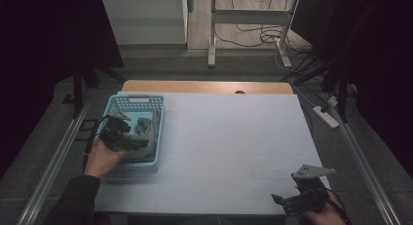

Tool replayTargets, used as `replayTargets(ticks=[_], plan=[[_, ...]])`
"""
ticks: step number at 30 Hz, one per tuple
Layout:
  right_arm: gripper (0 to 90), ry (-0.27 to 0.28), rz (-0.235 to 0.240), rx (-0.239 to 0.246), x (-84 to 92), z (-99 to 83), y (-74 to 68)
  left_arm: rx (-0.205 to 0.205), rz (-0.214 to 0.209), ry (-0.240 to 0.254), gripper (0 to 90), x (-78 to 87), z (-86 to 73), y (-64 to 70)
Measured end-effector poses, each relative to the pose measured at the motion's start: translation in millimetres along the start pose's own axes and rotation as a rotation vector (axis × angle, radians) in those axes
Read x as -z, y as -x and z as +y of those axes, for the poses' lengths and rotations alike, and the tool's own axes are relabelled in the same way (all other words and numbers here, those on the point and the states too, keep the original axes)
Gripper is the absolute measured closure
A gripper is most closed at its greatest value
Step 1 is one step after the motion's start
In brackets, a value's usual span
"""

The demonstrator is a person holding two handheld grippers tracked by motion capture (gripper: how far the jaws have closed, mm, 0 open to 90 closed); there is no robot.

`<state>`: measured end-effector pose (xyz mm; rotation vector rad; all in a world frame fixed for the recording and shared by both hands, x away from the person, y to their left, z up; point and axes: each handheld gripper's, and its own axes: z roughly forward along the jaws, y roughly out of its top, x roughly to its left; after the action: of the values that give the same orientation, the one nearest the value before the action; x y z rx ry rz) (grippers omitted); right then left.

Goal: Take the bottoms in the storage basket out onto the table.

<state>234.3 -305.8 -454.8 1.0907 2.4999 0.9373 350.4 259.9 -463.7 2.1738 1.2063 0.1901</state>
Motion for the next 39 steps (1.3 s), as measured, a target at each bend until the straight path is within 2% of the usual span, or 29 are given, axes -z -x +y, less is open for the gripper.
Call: replayTargets(ticks=[5, 6, 8, 10, 13, 15, 17, 19, 20, 21, 22, 24, 25, 26, 27, 29, 32, 33, 35, 39], plan=[[0.4, 0.0, 0.0, 0.001, -0.2, 0.0, -0.1, -0.018, -0.018, -0.081, 0.0, -16.5, 3.1, -2.2], [0.4, 0.0, 0.0, 0.002, -0.3, 0.0, -0.1, -0.035, -0.01, -0.13, 0.0, -21.3, 5.7, -0.8], [0.4, -0.001, 0.0, 0.002, -0.3, 0.0, -0.1, -0.048, -0.007, -0.145, 0.0, -23.1, 7.1, 0.2], [0.4, -0.003, 0.001, 0.003, -0.4, 0.1, -0.2, -0.059, -0.005, -0.197, 0.0, -28.9, 9.3, 0.9], [0.4, -0.006, 0.0, 0.01, -0.5, 0.1, -0.4, -0.09, 0.024, -0.29, 0.0, -39.5, 12.6, 1.3], [0.4, -0.006, 0.0, 0.01, -0.8, 0.2, -0.5, -0.093, 0.024, -0.307, 0.0, -41.4, 13.1, 0.6], [0.4, -0.006, 0.0, 0.012, -0.9, 0.1, -0.6, -0.078, 0.008, -0.327, 0.3, -43.6, 13.8, -2.1], [0.4, -0.006, -0.001, 0.013, -0.9, 0.1, -0.7, -0.075, 0.0, -0.335, 1.8, -44.7, 13.9, -3.2], [0.4, -0.008, -0.001, 0.013, -1.0, 0.1, -0.8, -0.08, -0.008, -0.339, 9.6, -45.3, 13.8, -3.1], [0.4, -0.008, -0.001, 0.013, -1.0, 0.1, -0.8, -0.089, -0.001, -0.348, 9.6, -46.1, 14.0, -2.3], [0.4, -0.01, 0.0, 0.015, -1.2, 0.2, -0.9, -0.102, 0.015, -0.356, 17.6, -46.9, 14.3, -0.8], [0.4, -0.011, 0.0, 0.017, -1.2, 0.2, -1.3, -0.1, 0.012, -0.355, 27.1, -46.2, 14.1, -0.9], [0.4, -0.011, 0.0, 0.017, -1.2, 0.2, -1.3, -0.095, 0.007, -0.349, 27.1, -44.9, 14.0, -1.5], [0.4, -0.016, -0.002, 0.02, -1.2, 0.3, -1.7, -0.091, 0.006, -0.345, 40.9, -43.3, 13.4, -2.4], [0.4, -0.016, -0.002, 0.02, -1.2, 0.3, -1.7, -0.083, -0.001, -0.335, 40.9, -41.6, 12.8, -2.9], [0.4, -0.02, 0.0, 0.025, -1.2, 0.5, -1.8, -0.053, -0.003, -0.326, 47.5, -39.9, 12.0, -4.4], [0.4, -0.016, -0.001, 0.029, -1.6, 0.3, -2.2, -0.045, 0.004, -0.315, 54.1, -38.8, 11.9, -4.1], [0.4, -0.016, -0.001, 0.029, -1.6, 0.3, -2.2, -0.038, 0.007, -0.31, 54.1, -38.1, 12.2, -4.3], [0.4, -0.016, 0.0, 0.029, -1.7, 0.4, -2.4, -0.014, 0.016, -0.297, 60.1, -35.8, 13.6, -4.9], [0.4, -0.016, -0.001, 0.031, -1.8, 0.5, -2.6, 0.01, 0.028, -0.263, 62.6, -30.0, 15.7, -5.6]])
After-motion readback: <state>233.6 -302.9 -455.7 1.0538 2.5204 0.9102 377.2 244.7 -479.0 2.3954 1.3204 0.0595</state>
